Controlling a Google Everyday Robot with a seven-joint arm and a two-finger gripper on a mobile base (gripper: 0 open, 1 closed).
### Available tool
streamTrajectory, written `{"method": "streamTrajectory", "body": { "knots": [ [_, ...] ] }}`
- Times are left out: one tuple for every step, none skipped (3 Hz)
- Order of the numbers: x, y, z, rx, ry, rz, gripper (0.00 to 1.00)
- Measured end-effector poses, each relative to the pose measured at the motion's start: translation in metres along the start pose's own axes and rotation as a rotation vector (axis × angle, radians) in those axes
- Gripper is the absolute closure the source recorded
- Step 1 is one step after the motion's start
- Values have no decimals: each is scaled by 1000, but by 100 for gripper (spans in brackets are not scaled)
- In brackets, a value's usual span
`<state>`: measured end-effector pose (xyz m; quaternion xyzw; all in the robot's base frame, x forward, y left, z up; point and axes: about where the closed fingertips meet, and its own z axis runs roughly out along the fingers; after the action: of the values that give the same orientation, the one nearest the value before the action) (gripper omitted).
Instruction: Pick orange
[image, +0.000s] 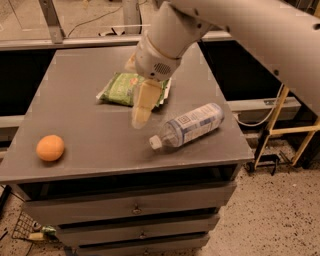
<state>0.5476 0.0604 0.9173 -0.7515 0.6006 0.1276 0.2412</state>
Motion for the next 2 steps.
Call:
{"method": "streamTrajectory", "body": {
  "knots": [
    [-42,9,36,-28,17,-40,0],
    [-64,21,53,-48,16,-48,0]
  ]
}}
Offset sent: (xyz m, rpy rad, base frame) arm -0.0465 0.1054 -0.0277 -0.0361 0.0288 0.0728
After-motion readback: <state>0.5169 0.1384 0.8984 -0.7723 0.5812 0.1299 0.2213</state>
